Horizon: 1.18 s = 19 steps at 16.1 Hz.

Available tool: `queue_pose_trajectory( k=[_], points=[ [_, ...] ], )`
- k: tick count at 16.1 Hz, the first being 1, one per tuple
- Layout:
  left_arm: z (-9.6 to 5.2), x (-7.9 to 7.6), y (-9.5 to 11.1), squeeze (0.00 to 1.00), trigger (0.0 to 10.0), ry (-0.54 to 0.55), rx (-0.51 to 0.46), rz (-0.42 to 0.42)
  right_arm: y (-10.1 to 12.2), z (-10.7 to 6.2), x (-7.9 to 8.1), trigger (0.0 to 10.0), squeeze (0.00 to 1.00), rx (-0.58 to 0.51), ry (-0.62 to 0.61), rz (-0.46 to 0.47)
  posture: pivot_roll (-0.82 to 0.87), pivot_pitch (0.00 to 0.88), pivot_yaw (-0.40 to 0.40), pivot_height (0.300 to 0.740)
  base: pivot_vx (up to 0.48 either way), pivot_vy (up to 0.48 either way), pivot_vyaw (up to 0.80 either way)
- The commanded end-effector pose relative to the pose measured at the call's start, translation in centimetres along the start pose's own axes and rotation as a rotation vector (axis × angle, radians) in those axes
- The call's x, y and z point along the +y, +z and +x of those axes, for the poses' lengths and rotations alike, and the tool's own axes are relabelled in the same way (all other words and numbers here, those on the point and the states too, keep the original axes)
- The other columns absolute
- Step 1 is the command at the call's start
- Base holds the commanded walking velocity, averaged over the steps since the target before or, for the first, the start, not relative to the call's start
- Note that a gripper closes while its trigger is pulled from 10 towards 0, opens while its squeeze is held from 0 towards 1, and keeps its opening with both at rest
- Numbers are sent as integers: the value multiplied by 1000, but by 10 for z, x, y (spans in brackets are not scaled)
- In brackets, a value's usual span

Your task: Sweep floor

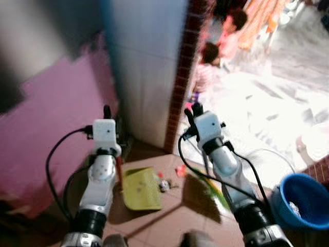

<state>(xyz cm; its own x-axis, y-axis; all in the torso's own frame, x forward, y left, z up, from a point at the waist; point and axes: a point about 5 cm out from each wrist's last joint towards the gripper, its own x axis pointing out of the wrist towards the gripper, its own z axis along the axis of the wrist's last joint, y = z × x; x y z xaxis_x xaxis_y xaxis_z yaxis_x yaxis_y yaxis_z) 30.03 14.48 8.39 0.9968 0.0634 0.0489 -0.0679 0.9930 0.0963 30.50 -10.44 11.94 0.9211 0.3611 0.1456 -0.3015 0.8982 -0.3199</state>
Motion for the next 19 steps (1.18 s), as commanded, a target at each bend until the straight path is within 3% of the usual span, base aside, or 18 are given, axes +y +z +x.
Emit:
queue_pose_trajectory(
  k=[1, 7, 12, 19],
  points=[
    [5, -5, 11, 0, 10000, -8, -62, 17, 7, 0, -9, 10000, 0, -37, -8, -47, -23, 0, -5, 740, 0, 0, 0],
    [6, -3, 15, 0, 10000, 9, -91, 25, 7, 1, -10, 10000, 0, -40, -7, -58, -19, 0, -9, 740, 0, 0, 0],
    [-4, 25, 0, 0, 10000, 128, -35, 46, 5, -1, -10, 10000, 0, -34, -7, -70, -16, 0, -17, 740, 0, 0, 0],
    [-6, 23, 0, 0, 10000, 134, -29, 28, 6, -1, -11, 10000, 0, -39, -12, -75, -17, 0, -20, 740, 0, 0, 0]
  ],
)
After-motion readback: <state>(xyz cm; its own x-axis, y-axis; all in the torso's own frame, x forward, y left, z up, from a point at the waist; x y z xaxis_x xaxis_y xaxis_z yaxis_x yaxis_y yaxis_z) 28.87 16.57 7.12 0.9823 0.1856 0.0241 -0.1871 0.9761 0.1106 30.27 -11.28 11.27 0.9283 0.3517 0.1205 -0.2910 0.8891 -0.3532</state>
